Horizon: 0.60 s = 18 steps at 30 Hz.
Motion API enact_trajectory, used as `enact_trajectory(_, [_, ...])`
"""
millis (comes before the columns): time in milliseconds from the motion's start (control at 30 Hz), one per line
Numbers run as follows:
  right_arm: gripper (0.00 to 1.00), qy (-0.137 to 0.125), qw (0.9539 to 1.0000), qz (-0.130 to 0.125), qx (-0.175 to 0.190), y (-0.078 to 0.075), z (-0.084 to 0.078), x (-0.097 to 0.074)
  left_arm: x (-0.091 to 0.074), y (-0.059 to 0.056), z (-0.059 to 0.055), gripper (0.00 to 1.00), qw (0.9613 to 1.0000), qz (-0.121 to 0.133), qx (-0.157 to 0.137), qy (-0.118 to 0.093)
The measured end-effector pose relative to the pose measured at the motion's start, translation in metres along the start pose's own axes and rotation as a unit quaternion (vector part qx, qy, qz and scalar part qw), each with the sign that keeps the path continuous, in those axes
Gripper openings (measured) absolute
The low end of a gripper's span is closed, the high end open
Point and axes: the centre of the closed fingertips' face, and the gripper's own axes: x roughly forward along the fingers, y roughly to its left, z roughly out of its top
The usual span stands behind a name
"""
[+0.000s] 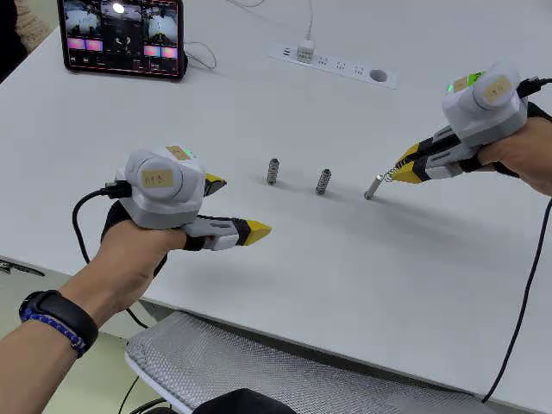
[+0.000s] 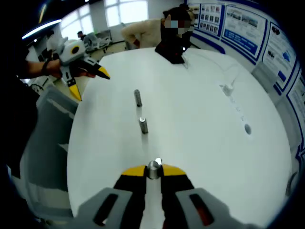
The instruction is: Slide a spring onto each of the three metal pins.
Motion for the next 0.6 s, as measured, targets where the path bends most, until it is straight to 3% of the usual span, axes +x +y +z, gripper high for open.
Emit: enact_trajectory(600, [0.13,0.017,0.9998,0.003,-0.004,-0.011,-0.003,0.017,-0.008,0.008,-0.011,0.65,0.9998,0.012,-0.017,0.004])
